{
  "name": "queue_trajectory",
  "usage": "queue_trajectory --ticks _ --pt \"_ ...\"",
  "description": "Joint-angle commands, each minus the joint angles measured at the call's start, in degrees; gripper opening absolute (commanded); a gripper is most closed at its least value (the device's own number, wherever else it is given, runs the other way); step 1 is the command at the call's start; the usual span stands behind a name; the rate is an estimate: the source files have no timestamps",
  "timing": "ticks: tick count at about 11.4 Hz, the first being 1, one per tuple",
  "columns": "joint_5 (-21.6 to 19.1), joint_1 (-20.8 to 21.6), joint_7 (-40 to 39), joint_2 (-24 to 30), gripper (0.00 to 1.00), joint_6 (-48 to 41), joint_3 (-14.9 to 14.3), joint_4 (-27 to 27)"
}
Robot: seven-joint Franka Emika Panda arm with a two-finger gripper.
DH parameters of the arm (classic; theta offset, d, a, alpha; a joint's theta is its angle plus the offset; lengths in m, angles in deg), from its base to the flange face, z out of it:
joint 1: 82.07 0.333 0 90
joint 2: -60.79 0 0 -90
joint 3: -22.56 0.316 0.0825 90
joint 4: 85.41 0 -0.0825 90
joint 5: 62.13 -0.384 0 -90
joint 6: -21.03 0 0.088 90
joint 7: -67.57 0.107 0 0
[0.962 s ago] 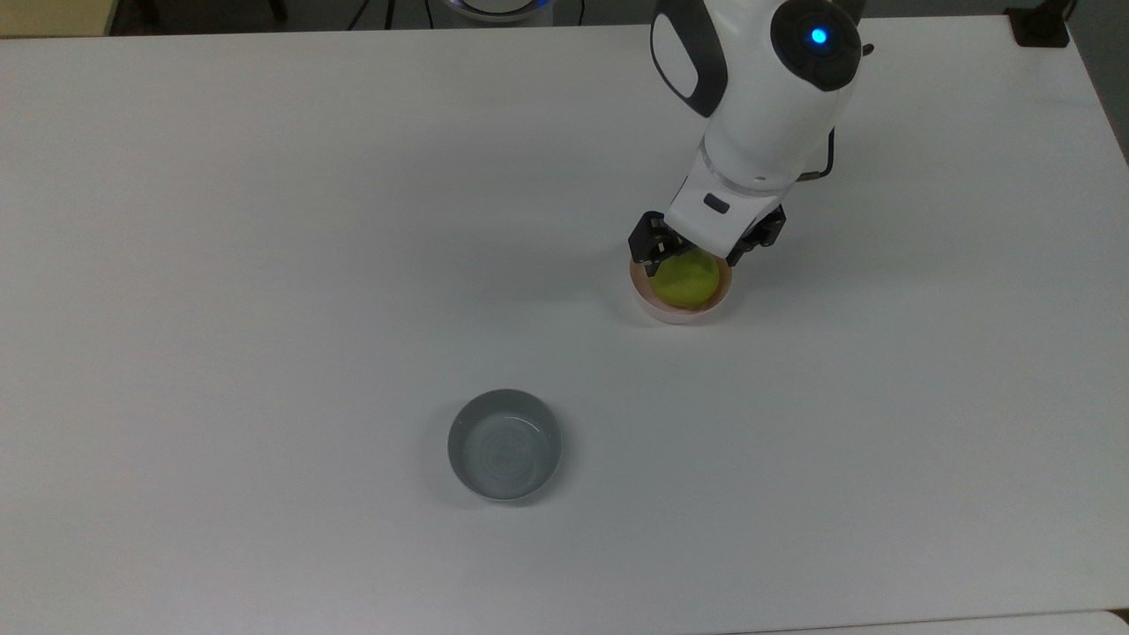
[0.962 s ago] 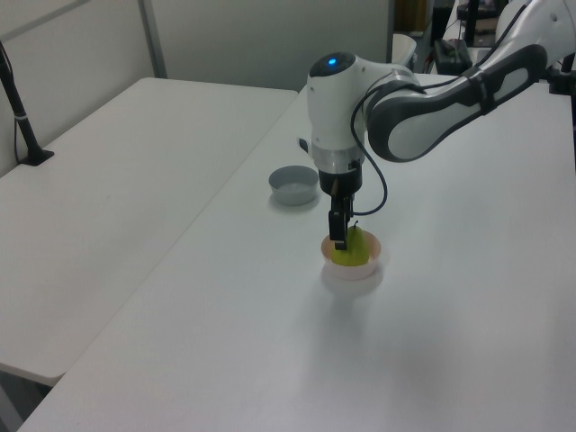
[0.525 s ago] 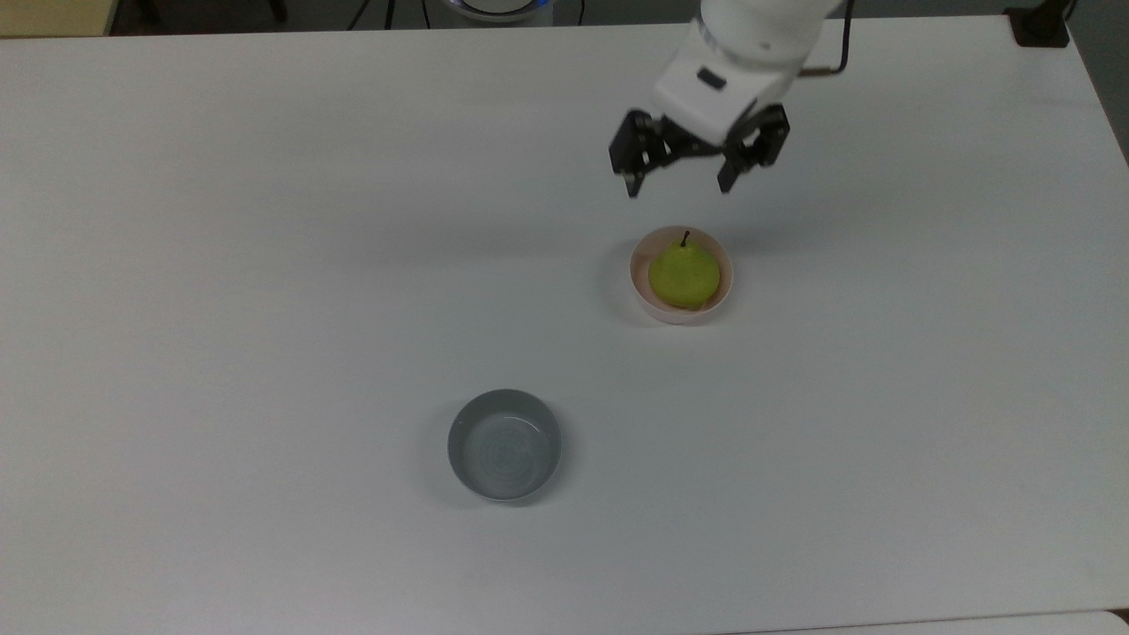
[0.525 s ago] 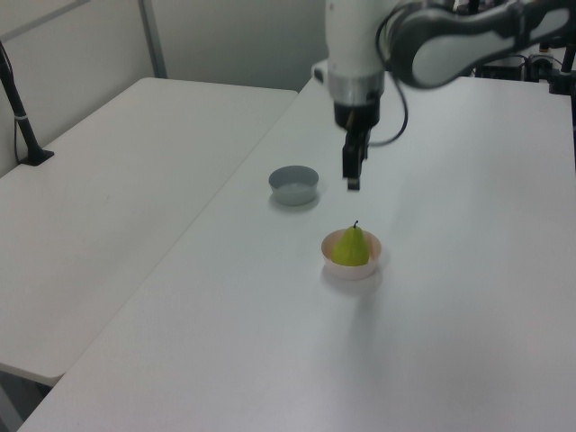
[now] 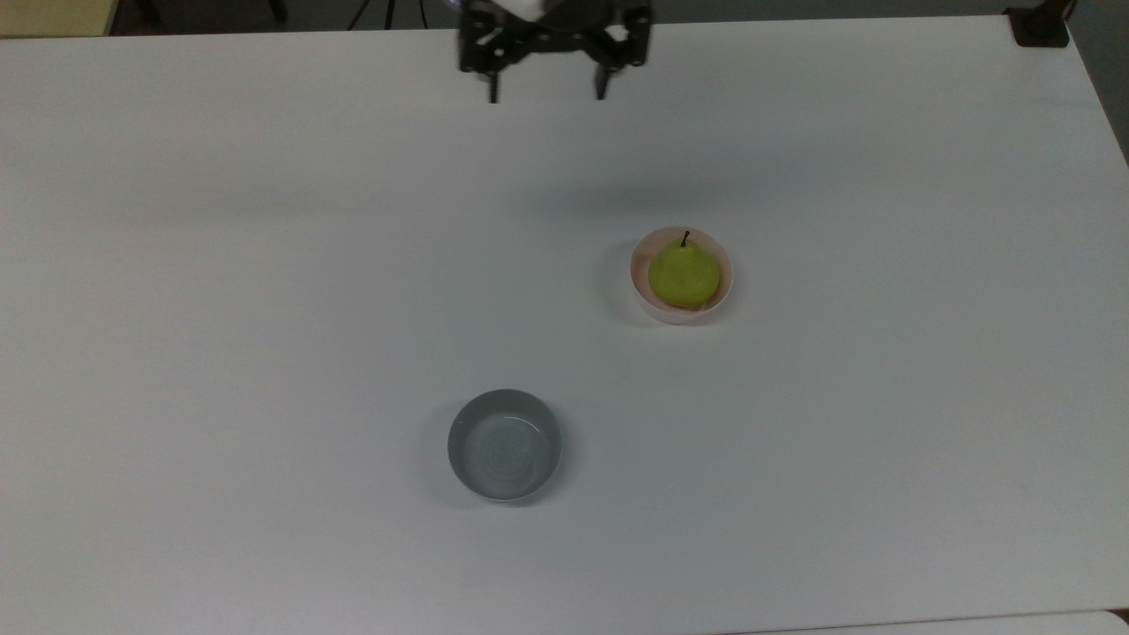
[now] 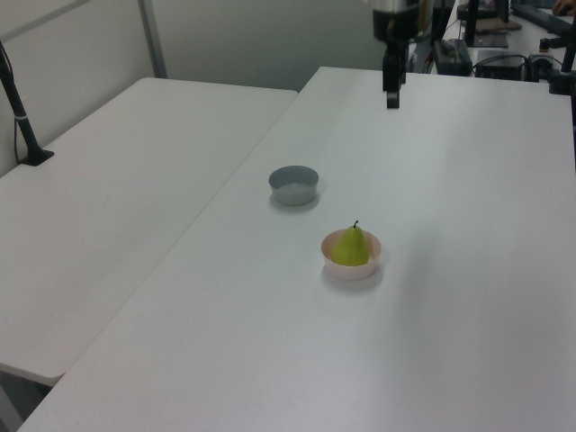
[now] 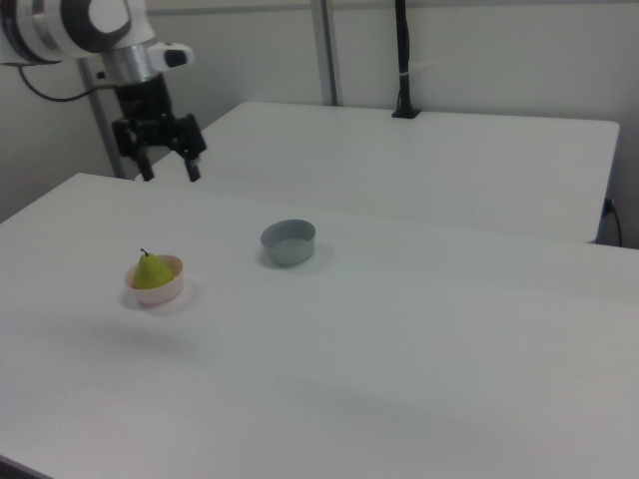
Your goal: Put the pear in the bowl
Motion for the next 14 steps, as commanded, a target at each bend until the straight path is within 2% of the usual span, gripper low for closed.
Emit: queue_trajectory --ticks 1,3,7,10,14 --pt "-1.8 -0.5 -2.4 1.6 1.00 -0.5 -6.6 -1.1" --pt "-1.8 -0.7 -1.9 2.3 1.00 -0.2 -7.7 -2.1" --pt "-3.0 -1.0 -1.2 3.9 1.00 -1.0 -7.8 -2.7" --pt "-3.0 -0.6 -0.7 6.6 1.00 -0.8 -7.8 -5.5" --pt "-3.1 -0.7 -0.9 7.1 1.00 -0.8 -8.7 -5.6"
